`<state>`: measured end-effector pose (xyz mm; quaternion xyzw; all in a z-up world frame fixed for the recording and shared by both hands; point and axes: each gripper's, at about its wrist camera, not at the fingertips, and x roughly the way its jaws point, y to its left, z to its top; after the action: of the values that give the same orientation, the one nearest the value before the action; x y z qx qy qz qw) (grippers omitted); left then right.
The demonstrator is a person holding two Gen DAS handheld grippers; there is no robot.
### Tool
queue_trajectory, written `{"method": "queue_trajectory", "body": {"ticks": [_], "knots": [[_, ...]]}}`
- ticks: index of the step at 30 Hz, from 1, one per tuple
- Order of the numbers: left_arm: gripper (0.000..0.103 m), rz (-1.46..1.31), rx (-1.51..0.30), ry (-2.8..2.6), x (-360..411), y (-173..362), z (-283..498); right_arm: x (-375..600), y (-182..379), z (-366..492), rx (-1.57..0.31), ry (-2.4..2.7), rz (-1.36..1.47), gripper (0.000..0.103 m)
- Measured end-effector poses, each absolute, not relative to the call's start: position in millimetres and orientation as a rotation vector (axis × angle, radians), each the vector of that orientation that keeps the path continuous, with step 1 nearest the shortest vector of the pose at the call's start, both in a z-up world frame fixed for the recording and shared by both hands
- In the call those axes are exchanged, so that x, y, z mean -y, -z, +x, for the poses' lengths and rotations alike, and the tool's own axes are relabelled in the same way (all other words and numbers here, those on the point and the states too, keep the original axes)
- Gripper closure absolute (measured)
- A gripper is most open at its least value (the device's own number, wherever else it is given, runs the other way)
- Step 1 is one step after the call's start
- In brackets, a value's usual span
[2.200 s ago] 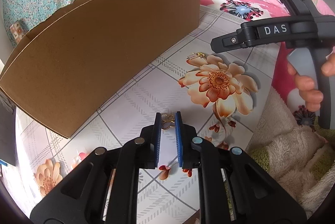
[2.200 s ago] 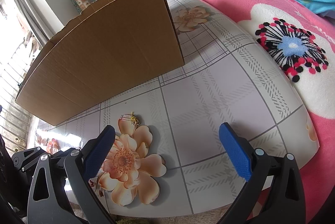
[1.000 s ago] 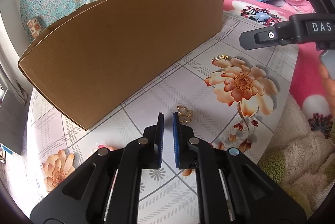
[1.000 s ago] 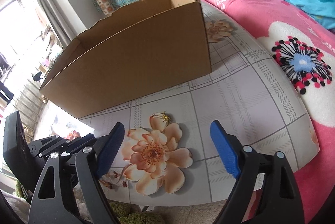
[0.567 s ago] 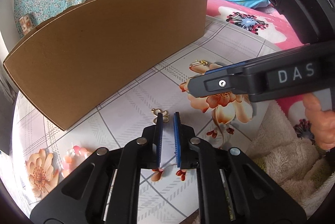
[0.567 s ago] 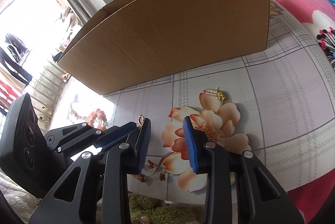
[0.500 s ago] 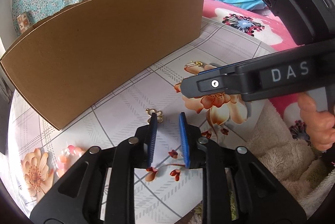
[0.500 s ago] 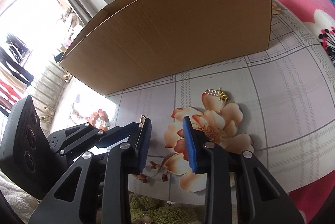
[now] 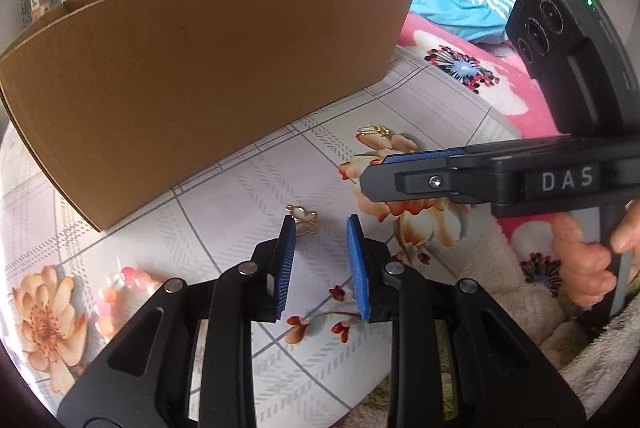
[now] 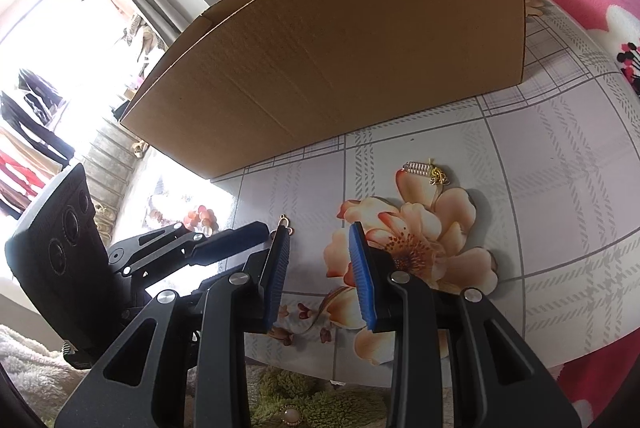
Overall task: Organize jewelry
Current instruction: 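Reposition the open left gripper around the butterfly charm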
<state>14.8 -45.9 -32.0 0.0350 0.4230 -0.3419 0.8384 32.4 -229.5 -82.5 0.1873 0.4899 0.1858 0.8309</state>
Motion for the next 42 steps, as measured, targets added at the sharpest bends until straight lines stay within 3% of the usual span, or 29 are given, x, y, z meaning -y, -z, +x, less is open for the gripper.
{"method": "queue_trajectory", "body": {"ticks": [10, 13, 21, 29, 42], "knots": [[0.078, 0.040, -0.849, 0.752, 48, 24, 3, 242, 84, 29, -1.031, -0.383, 0.458, 0.072], [0.069, 0.091, -0.828, 0.694, 48, 23, 6, 246, 85, 26, -1.032, -0.387, 0.465, 0.072], [0.068, -0.028, -0.911, 0.775, 44, 32, 16, 246, 83, 26, -1.023, -0.383, 0.471, 0.072], [0.068, -0.034, -0.864, 0.783, 43, 23, 8, 250, 84, 23, -1.017, -0.370, 0.481, 0.072], [0.070, 0.255, -0.848, 0.620, 53, 28, 12, 247, 85, 24, -1.016, -0.368, 0.482, 0.072]]}}
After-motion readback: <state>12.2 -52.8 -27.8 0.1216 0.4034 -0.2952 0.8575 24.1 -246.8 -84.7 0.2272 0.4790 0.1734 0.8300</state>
